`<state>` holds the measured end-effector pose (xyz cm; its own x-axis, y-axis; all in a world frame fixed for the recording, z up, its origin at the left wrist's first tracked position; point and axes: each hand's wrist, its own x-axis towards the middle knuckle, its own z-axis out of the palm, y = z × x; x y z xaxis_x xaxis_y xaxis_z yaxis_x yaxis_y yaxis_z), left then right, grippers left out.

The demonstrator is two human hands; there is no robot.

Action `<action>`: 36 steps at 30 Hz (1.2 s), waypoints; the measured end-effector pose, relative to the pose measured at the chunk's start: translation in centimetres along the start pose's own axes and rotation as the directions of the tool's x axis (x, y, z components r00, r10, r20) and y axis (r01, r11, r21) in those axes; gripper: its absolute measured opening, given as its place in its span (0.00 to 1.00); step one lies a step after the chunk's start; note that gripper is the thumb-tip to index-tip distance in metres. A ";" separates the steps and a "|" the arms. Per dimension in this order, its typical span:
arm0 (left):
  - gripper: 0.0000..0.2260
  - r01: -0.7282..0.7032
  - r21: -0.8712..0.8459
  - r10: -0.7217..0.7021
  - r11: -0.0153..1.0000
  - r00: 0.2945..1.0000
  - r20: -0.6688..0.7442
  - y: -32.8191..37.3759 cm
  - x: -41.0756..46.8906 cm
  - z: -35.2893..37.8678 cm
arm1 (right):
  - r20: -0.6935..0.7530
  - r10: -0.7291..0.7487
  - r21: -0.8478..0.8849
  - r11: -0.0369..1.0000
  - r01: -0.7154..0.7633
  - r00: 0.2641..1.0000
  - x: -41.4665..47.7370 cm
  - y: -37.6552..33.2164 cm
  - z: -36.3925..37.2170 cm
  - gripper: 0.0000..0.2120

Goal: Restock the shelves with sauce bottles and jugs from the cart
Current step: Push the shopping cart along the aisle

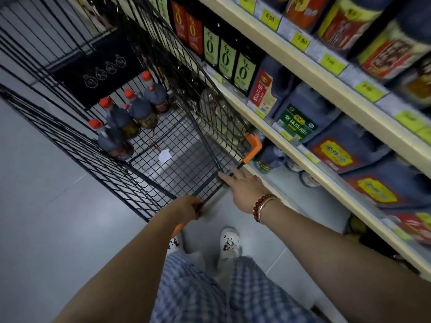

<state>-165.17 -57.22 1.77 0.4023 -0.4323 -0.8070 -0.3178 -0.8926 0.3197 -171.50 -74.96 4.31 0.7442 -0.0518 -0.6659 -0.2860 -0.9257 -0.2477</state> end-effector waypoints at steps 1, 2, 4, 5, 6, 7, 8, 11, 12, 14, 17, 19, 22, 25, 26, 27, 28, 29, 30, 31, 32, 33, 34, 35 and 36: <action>0.19 0.001 0.004 -0.001 1.000 1.000 -0.004 0.6 -0.4 1.0 | 0.045 -0.029 -0.008 1.000 0.029 0.999 -0.5 0.2 0.0 0.36; 0.19 0.010 0.006 -0.010 1.000 1.000 -0.005 1.2 -0.7 1.8 | 0.091 -0.055 -0.033 0.998 0.058 0.994 -1.1 0.3 0.1 0.35; 0.20 0.028 0.001 -0.028 1.000 1.000 -0.009 2.0 -1.3 3.2 | 0.161 -0.076 -0.093 0.991 0.091 0.984 -2.0 0.2 0.8 0.32; 0.20 0.033 -0.005 -0.033 0.999 0.999 -0.019 2.5 -1.8 4.0 | 0.177 -0.085 -0.115 0.988 0.106 0.981 -2.8 0.3 1.4 0.32; 0.20 0.038 -0.018 -0.038 0.999 0.999 -0.026 2.8 -2.0 4.6 | 0.181 -0.090 -0.125 0.986 0.114 0.979 -3.2 0.5 1.9 0.32; 0.20 0.040 -0.029 -0.041 0.999 0.999 -0.034 3.1 -2.3 5.3 | 0.169 -0.098 -0.130 0.984 0.120 0.981 -3.8 0.6 2.6 0.32; 0.19 0.043 -0.040 -0.045 0.998 0.998 -0.040 3.3 -2.7 6.0 | 0.151 -0.105 -0.135 0.983 0.126 0.983 -4.6 0.8 3.2 0.32; 0.15 0.024 -0.034 -0.026 0.999 0.998 -0.055 3.5 -3.4 7.7 | 0.109 -0.091 -0.116 0.988 0.104 0.990 -6.4 1.2 4.8 0.33; 0.15 0.023 -0.030 -0.025 0.999 0.998 -0.065 3.5 -3.8 8.4 | 0.104 -0.073 -0.109 0.990 0.085 0.992 -7.2 1.3 5.5 0.34; 0.17 0.030 -0.016 -0.032 0.999 0.994 -0.103 3.6 -4.3 9.8 | 0.112 -0.019 -0.078 0.997 0.028 0.993 -8.5 1.3 6.6 0.37; 0.20 0.044 -0.001 -0.044 0.999 0.989 -0.142 3.9 -5.3 12.2 | 0.124 0.031 -0.068 0.997 -0.022 0.992 -10.6 1.2 8.0 0.38; 0.22 0.033 0.015 -0.031 0.999 0.990 -0.136 4.1 -5.7 13.5 | 0.119 0.039 -0.068 0.997 -0.031 0.992 -11.7 1.2 8.6 0.38; 0.22 0.032 0.025 -0.029 0.999 0.993 -0.117 4.4 -6.1 14.8 | 0.143 0.048 -0.071 0.997 -0.038 0.988 -12.8 1.5 9.5 0.38; 0.22 0.022 0.029 -0.019 0.999 0.995 -0.099 5.2 -7.0 15.7 | 0.162 0.040 -0.071 0.997 -0.029 0.986 -13.5 2.2 9.9 0.36; 0.21 0.020 0.019 -0.018 1.000 0.995 -0.097 5.4 -7.3 16.1 | 0.169 0.033 -0.076 0.997 -0.021 0.985 -13.7 2.5 9.9 0.36; 0.20 0.021 0.000 -0.021 1.000 0.995 -0.096 5.8 -7.5 16.4 | 0.180 0.024 -0.087 0.996 -0.008 0.983 -13.8 2.8 9.9 0.35; 0.19 0.029 -0.025 -0.031 0.999 0.995 -0.092 6.2 -7.6 16.8 | 0.192 0.009 -0.098 0.995 0.010 0.981 -13.9 3.3 9.8 0.34; 0.17 0.043 -0.042 -0.046 0.998 0.995 -0.086 6.5 -7.7 16.9 | 0.202 -0.003 -0.108 0.994 0.025 0.979 -13.8 3.7 9.7 0.32; 0.18 0.052 -0.051 -0.056 0.997 0.996 -0.076 6.9 -7.7 17.0 | 0.215 -0.017 -0.114 0.993 0.042 0.976 -13.7 3.9 9.5 0.31; 0.19 0.055 -0.053 -0.058 0.997 0.997 -0.053 7.4 -7.6 17.1 | 0.233 -0.033 -0.121 0.991 0.062 0.972 -13.6 4.5 9.4 0.30; 0.20 0.048 -0.055 -0.049 0.997 0.998 -0.025 7.8 -7.6 17.1 | 0.241 -0.048 -0.122 0.989 0.079 0.969 -13.6 4.8 9.3 0.28; 0.21 0.040 -0.065 -0.041 0.997 0.999 -0.009 8.3 -7.5 17.2 | 0.250 -0.050 -0.124 0.989 0.083 0.967 -13.7 5.2 9.1 0.26; 0.22 0.040 -0.080 -0.041 0.996 0.999 0.000 8.7 -7.6 17.2 | 0.259 -0.049 -0.115 0.990 0.081 0.965 -13.7 5.5 9.0 0.25; 0.22 0.052 -0.104 -0.051 0.993 0.999 0.011 9.2 -7.6 17.2 | 0.273 -0.045 -0.097 0.993 0.074 0.961 -13.7 5.9 8.6 0.23; 0.22 0.064 -0.133 -0.063 0.989 0.998 0.016 9.4 -7.5 17.3 | 0.286 -0.049 -0.066 0.995 0.070 0.957 -13.7 6.1 8.4 0.22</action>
<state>-186.07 -60.10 2.24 0.4073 -0.3734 -0.8335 -0.1740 -0.9276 0.3306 -188.52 -76.71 6.05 0.5537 0.1024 -0.8264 -0.1928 -0.9497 -0.2469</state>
